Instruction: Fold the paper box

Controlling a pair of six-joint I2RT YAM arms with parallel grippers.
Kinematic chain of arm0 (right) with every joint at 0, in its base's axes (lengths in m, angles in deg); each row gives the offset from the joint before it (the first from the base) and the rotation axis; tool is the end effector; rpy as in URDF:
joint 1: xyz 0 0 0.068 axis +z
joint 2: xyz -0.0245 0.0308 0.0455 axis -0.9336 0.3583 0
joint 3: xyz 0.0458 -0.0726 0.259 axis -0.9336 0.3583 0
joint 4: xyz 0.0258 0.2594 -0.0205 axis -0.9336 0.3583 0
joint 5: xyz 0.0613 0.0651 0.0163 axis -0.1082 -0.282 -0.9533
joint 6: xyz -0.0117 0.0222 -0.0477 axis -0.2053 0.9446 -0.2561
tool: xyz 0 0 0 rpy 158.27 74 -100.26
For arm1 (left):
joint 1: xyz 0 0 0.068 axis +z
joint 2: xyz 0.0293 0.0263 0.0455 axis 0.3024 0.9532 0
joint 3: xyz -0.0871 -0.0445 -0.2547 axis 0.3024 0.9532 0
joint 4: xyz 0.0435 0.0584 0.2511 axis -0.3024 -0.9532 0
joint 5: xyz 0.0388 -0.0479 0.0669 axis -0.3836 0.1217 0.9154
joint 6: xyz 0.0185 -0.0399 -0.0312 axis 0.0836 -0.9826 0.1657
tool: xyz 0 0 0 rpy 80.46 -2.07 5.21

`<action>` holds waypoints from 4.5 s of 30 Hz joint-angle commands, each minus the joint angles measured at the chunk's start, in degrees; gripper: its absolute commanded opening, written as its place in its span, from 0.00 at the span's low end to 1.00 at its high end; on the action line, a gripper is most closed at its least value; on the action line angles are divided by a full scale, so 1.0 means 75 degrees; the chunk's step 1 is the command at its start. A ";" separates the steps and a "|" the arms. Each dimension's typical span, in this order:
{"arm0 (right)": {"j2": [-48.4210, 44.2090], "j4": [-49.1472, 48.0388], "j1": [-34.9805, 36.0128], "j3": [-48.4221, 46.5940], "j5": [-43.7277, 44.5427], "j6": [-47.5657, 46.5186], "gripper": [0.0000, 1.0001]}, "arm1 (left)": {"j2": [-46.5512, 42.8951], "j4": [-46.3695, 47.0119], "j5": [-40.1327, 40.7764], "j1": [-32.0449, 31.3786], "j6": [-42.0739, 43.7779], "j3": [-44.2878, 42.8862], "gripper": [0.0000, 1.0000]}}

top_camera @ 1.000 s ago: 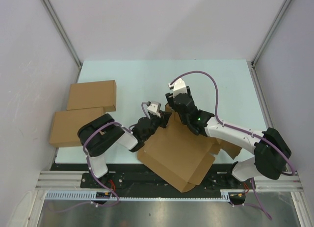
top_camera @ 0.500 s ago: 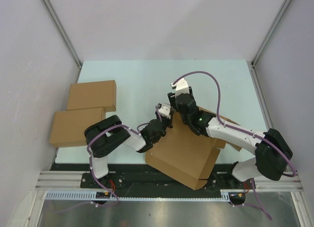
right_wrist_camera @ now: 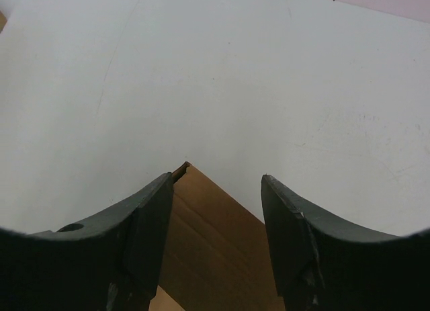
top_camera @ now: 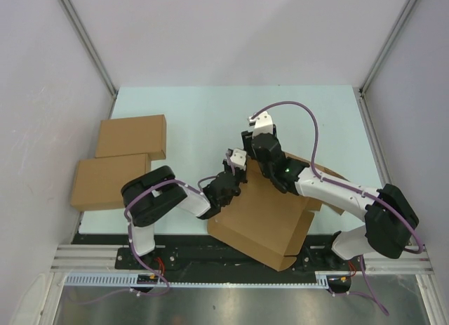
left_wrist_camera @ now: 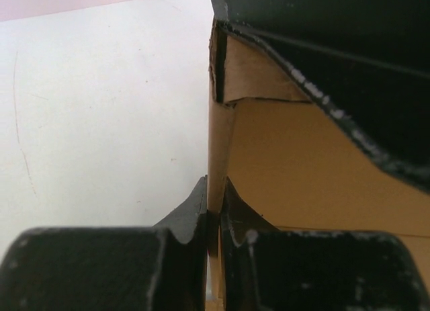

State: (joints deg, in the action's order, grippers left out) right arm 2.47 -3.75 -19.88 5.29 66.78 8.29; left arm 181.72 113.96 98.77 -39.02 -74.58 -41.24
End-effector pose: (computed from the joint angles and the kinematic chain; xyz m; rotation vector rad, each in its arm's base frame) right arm 0.2261 0.2304 0.2823 -0.3307 1.8488 0.0537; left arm 0.2046 -0.2751 0.1521 0.2919 1.5966 -0.3546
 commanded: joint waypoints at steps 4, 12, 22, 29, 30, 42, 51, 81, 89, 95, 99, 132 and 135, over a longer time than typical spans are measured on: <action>0.0135 0.1563 0.0142 0.0475 -0.0745 0.0377 0.61 | 0.0030 -0.0397 0.1625 0.0155 0.0142 -0.0716 0.00; -0.0825 0.1655 0.0001 0.0125 -0.0241 0.0342 0.78 | -0.0367 0.0119 0.1706 0.0143 0.0340 -0.0342 0.00; -0.2044 0.1856 -0.0139 -0.0861 0.0439 -0.0009 0.87 | -0.1083 0.0016 0.2351 0.0365 0.0846 0.0198 0.00; -0.2373 0.2265 -0.0841 -0.0825 0.0582 0.0388 0.87 | -0.1598 -0.1122 0.1966 0.0962 0.0177 0.0315 0.00; -0.2408 0.2521 -0.1063 -0.0814 0.0452 0.0516 0.87 | -0.1622 -0.1262 0.1906 0.1021 0.0061 0.0303 0.00; -0.2831 0.3402 -0.1394 0.0147 0.0920 0.0623 0.75 | -0.1786 -0.3957 0.0863 0.1725 -0.0432 -0.0715 0.00; -0.1905 0.2419 -0.1370 0.0358 0.0802 0.0495 0.71 | -0.1833 -0.4404 0.0593 0.1795 -0.0620 -0.0798 0.00; -0.0790 0.1750 -0.1932 0.0510 -0.0790 0.2661 0.00 | -0.2009 -0.4018 0.0687 0.1784 -0.1018 -0.0482 0.00; -0.1001 0.1504 -0.1956 0.1084 -0.1612 0.3986 0.00 | -0.1997 -0.3971 0.0769 0.1784 -0.1135 -0.0400 0.00; -0.2031 0.2368 -0.1874 0.1061 -0.0722 0.3332 0.60 | -0.2068 -0.4076 0.1015 0.1784 -0.1088 -0.0435 0.00; -0.3097 0.3248 -0.1862 0.1073 -0.0229 0.3142 0.69 | -0.2068 -0.4310 0.1097 0.1784 -0.1182 -0.0564 0.00; -0.1295 -0.0171 -0.2952 0.3428 -0.1589 0.4186 0.52 | -0.2126 -0.4850 0.1179 0.1760 -0.1686 -0.0423 0.00; -0.1108 -0.0441 -0.3011 0.3428 -0.1553 0.4115 0.47 | -0.2068 -0.4826 0.1238 0.1714 -0.1523 -0.0493 0.00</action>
State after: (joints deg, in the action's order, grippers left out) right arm -7.19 -1.33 -41.72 31.25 54.10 40.27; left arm 166.86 76.52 106.66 -25.78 -86.72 -44.61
